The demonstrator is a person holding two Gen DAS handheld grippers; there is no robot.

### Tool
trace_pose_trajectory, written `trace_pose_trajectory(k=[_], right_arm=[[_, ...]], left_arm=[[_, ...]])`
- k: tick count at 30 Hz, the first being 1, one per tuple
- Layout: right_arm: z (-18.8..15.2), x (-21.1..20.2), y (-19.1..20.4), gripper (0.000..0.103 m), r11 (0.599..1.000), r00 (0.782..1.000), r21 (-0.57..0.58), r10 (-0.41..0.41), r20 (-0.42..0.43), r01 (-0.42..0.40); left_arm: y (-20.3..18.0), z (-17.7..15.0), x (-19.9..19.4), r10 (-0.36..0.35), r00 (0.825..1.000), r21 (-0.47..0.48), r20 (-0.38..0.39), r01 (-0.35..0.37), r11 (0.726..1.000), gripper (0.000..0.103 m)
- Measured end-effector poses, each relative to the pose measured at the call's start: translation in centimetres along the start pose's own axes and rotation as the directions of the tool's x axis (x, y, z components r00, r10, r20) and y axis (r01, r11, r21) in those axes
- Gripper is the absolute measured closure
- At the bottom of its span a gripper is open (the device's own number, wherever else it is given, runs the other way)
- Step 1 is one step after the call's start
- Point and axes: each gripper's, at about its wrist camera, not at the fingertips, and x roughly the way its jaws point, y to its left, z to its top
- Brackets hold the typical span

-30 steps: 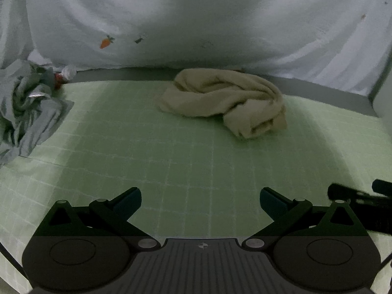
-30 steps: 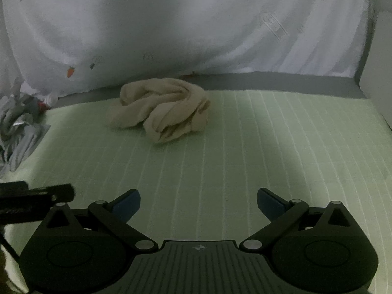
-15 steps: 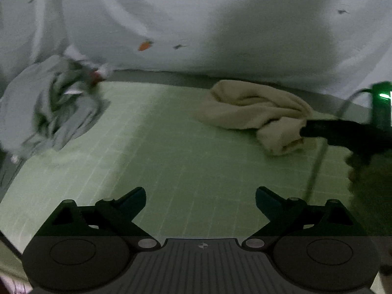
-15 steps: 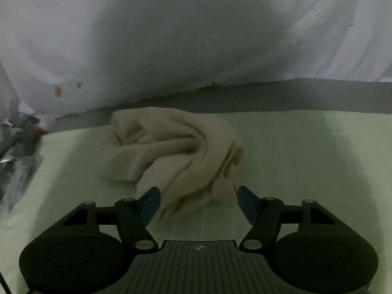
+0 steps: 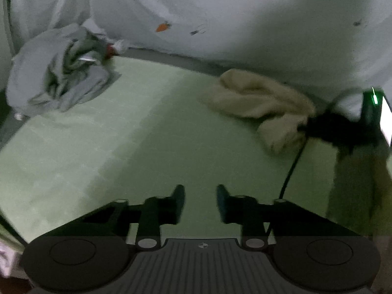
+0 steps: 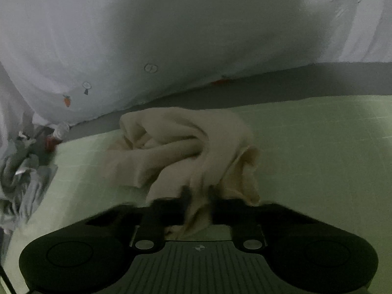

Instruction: Fold clothes

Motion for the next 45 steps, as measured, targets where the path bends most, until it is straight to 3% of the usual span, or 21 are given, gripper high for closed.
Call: trace_pose_trajectory(k=[8,11,13,15,19,22,23,24,28,33,38,41,44,45], right_arm=[[-5.2,-7.5,-2.5,0.099,0.991,1.0,-0.137,-0.004,-0.007,0.003],[-5.1,-7.0,-2.7,0.072,0.995,0.998,-0.091,0.048,-0.039,-0.052],[-4.4,-6.1,-2.2,0.047,0.995,0.998,-0.081,0.056,-0.031,-0.059],[-3.2,-4.3,-0.9,0.043,0.995,0.998,-0.075,0.067,-0.015,-0.068],[-1.5,-0.2,1.0,0.013,0.997,0.997,-0.032,0.076,-0.016,-0.077],[-0.2,4.7,2.9,0.013,1.0,0.999,-0.005,-0.004,-0.044,0.004],[0.0,5.8,3.2,0.018,1.0,0.999,0.005,-0.011,-0.053,0.012],[0.0,6.1,3.2,0.045,1.0,0.999,0.013,0.007,-0.054,-0.006],[-0.5,4.6,2.8,0.069,0.996,0.998,0.066,0.058,-0.03,-0.056],[-3.6,-2.1,-0.1,0.072,0.987,0.995,0.128,0.099,-0.016,-0.097],[-9.5,-8.9,-2.3,0.072,0.998,0.992,0.054,-0.003,-0.13,0.01],[-12.1,-12.3,-3.0,0.066,0.997,0.977,0.005,-0.071,-0.201,0.073],[-11.5,-15.1,-2.7,0.057,0.993,0.984,0.049,-0.101,-0.147,0.109],[-10.8,-15.6,-2.4,0.048,0.992,0.989,0.06,-0.101,-0.109,0.108]], left_arm=[[-2.7,-2.2,0.3,-0.036,0.999,0.064,-0.017,0.037,0.997,0.081],[-3.0,-2.7,-0.4,-0.034,0.999,0.072,-0.009,0.034,0.997,0.081],[-2.8,-2.9,-1.0,-0.018,1.0,0.071,-0.004,0.018,0.997,0.081],[-1.9,-2.8,-1.4,-0.004,1.0,0.046,0.002,0.004,0.999,0.08],[0.2,-2.5,-2.2,0.042,0.999,0.0,0.008,-0.042,0.999,0.08],[1.8,-1.8,-2.4,0.056,0.998,-0.04,0.003,-0.056,0.998,0.08],[2.0,-1.7,-2.4,0.058,0.998,-0.044,0.003,-0.058,0.997,0.08],[2.5,-1.4,-2.3,0.063,0.998,-0.047,0.002,-0.063,0.997,0.08],[3.2,-0.1,-1.5,0.052,0.999,-0.018,0.009,-0.052,0.998,0.08],[3.5,1.1,0.3,0.002,1.0,0.013,-0.007,-0.002,1.0,0.08],[3.7,1.6,2.3,-0.038,0.999,0.034,-0.036,0.039,0.999,0.08],[4.0,1.8,3.0,-0.059,0.997,0.044,-0.053,0.062,0.997,0.08],[4.0,1.8,3.4,-0.076,0.995,0.062,-0.063,0.08,0.995,0.079],[4.0,1.9,3.5,-0.081,0.995,0.066,-0.062,0.085,0.994,0.079]])
